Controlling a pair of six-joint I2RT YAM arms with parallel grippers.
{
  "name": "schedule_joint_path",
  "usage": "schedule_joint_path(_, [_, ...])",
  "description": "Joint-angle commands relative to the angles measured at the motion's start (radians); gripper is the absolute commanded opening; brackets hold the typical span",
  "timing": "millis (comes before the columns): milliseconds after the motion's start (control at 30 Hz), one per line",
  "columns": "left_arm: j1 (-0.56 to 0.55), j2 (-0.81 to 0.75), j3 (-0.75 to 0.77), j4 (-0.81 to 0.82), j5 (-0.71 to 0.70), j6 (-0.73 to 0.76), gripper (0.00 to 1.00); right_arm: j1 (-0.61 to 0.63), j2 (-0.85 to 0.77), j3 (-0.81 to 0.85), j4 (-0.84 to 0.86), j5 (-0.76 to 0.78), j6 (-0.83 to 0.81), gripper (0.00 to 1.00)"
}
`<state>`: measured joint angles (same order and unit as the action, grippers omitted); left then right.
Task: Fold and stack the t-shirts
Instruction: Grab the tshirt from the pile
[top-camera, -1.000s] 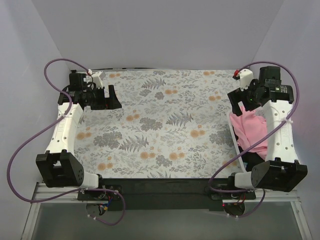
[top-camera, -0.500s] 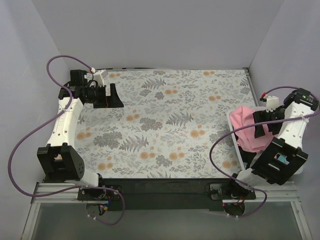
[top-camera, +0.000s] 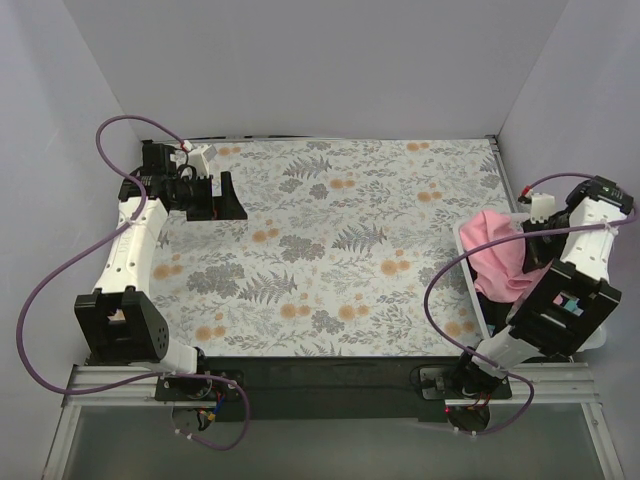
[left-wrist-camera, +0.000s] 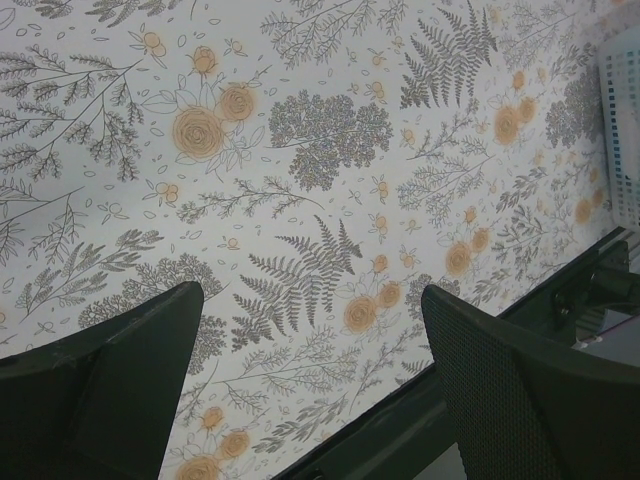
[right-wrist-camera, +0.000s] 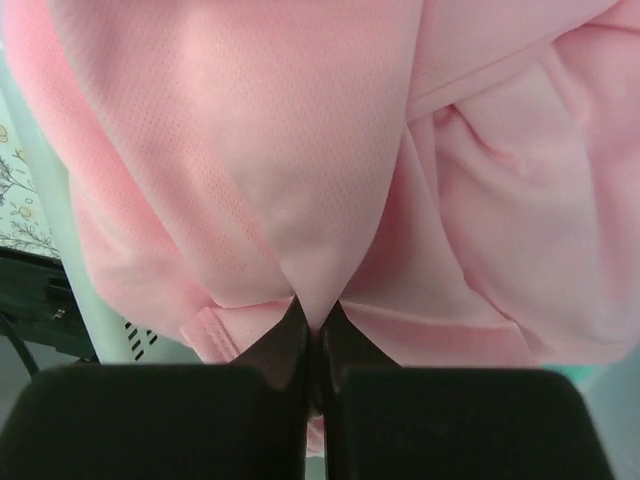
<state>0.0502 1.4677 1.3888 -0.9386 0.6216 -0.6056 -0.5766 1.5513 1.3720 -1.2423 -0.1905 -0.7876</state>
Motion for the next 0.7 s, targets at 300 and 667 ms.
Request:
schedule_joint_path(300, [-0.001, -0.049, 0.024, 0.032, 0.012, -0.059, 0.88, 0.222, -0.083, 0.479, -0.069, -0.237, -0.021, 0.01])
schedule_joint_path(667, [0.046, -0.142, -0.036, 0.145, -0.092, -0.166, 0.84, 0.856, 0.062, 0.845, 0.180, -0.259, 0.156, 0.01])
